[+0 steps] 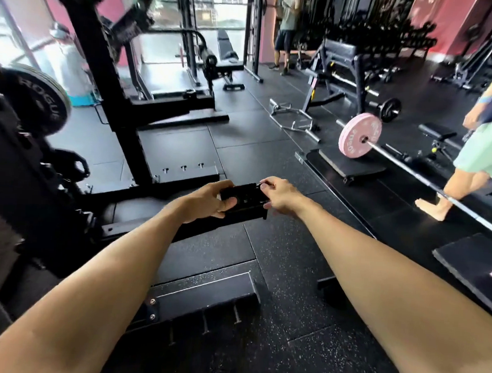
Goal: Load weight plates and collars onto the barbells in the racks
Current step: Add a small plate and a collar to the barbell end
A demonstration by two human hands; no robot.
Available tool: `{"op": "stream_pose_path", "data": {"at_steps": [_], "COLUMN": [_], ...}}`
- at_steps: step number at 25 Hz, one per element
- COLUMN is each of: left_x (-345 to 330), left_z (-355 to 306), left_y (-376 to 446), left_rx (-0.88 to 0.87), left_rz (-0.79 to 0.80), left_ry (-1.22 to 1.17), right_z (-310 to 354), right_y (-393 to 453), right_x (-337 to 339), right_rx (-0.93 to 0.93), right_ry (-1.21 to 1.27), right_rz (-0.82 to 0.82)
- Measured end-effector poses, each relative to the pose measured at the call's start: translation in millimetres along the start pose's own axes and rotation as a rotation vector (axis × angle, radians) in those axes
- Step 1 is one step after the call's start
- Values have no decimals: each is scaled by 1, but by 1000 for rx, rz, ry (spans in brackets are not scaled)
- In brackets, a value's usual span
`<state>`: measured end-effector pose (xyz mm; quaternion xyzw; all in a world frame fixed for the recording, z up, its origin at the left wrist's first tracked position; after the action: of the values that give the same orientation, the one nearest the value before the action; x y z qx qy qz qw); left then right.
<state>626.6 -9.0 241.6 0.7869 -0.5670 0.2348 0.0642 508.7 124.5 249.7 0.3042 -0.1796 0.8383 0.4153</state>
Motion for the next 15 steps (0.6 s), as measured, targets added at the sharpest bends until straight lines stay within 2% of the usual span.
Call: {"op": "stream_pose_path", "data": {"at_steps": [2,6,10,13,15], "left_x": [-2,8,38,71,87], "left_z": [-29,-71,-107,-132,-143], "left_y": [-47,-121,-188,-238,-268], "left_rx": [-18,6,5,-60,-76], "left_rz": [-3,-129,-290,-445,-485], "left_ry": [-148,-398,-406,-426,-478], "right_z": [25,75,132,184,213], "right_y": [-44,-106,-163,-207,-235], "right_x": [19,43,58,66,68], "right_rx": [21,83,67,106,121], "right_ry": [124,286,437,472,512], "right_rz": [-25,10,69,37,13]}}
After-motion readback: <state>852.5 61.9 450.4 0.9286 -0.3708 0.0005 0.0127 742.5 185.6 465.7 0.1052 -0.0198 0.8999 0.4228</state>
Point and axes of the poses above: each hand's wrist, its own y-axis towards the middle knuckle, its own x-axis out of the back of the hand, z = x × y, the point moved 6 cm from there along y, towards the middle knuckle, and after that the axes turned 8 degrees about -z, right-handed, at the moved point
